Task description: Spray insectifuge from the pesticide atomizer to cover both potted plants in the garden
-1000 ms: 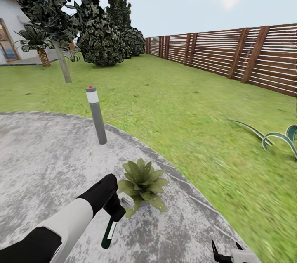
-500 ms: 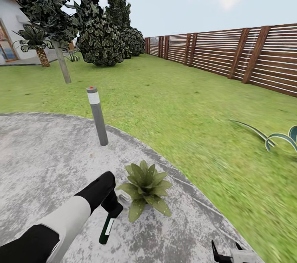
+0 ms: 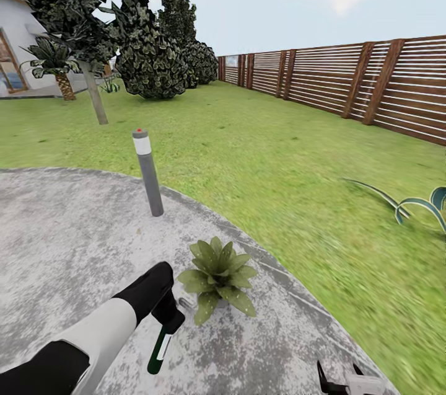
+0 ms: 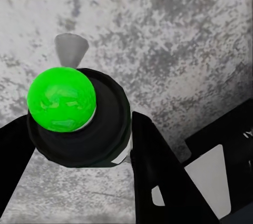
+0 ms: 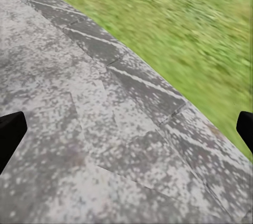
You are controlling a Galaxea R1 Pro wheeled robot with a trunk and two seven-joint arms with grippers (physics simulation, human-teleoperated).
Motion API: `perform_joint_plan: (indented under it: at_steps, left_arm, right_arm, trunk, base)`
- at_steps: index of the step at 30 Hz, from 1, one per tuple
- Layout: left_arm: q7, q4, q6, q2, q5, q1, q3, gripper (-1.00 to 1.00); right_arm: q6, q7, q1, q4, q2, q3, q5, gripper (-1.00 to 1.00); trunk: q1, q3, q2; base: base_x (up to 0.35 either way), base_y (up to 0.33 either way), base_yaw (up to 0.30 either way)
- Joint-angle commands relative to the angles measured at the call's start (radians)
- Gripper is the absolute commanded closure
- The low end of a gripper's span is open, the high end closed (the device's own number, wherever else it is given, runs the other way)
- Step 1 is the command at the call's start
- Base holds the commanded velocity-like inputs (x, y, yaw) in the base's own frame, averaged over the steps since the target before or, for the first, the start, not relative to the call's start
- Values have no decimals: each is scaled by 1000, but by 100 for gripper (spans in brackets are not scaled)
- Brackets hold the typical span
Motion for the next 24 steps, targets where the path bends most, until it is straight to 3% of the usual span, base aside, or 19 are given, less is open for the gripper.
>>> perform_joint_plan:
  at_steps: [1, 7, 18, 24]
  left_arm:
    - [-11, 0, 3, -1, -13, 0, -3, 100]
    - [-15, 3, 5, 5, -41, 2, -1, 100]
    - [-17, 4, 10, -3, -42, 3, 2, 100]
    - [-18, 6, 11, 15, -39, 3, 13, 100]
  right_arm:
    - [-3, 5, -1, 1, 0, -9, 6, -100]
    - [-3, 5, -1, 1, -1, -9, 6, -100]
    - [-3, 5, -1, 1, 0, -9, 6, -100]
    - [-3, 5, -1, 1, 0, -9, 6, -100]
  trunk:
    - [0, -1, 0]
    - [0, -1, 0]
    - [0, -1, 0]
    - [0, -1, 0]
  base:
    - [-18, 0, 0]
    - [-4, 0, 0]
    - [0, 0, 0]
    - [0, 0, 0]
